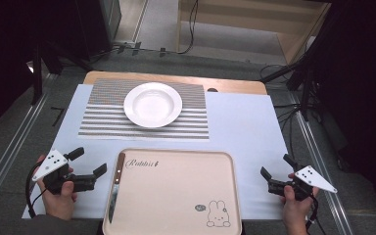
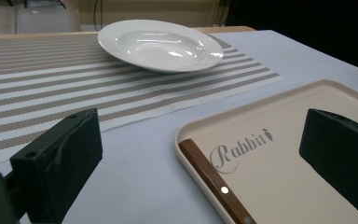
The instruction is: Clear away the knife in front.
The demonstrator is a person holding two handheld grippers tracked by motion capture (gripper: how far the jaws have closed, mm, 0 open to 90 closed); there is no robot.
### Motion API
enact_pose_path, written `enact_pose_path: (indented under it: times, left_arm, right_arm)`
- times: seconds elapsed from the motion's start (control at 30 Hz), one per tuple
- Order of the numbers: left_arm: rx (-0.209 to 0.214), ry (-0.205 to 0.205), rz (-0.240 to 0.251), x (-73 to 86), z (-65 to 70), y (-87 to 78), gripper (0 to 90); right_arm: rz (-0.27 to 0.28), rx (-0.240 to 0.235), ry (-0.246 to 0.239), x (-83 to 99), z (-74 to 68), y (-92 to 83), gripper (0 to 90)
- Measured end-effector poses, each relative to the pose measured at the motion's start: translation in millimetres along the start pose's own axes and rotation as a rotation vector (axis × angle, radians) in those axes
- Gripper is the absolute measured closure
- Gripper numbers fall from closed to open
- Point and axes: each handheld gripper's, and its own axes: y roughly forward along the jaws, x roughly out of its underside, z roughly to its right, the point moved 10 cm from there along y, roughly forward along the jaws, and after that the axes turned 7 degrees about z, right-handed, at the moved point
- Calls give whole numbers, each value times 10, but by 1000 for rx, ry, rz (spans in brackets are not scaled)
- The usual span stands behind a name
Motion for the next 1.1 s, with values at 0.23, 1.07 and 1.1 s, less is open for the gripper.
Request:
enact_pose_path:
  times: [0.23, 1.07, 1.1]
  left_arm:
    - [-26, -16, 8, 43, -174, -77, 0]
    - [-116, -7, 27, 139, -637, -308, 0]
    - [-117, -4, 24, 145, -638, -306, 0]
  right_arm:
    - [0, -1, 0, 0, -1, 1, 0]
    - [1, 2, 0, 0, 7, 2, 0]
    - [1, 2, 1, 0, 7, 3, 0]
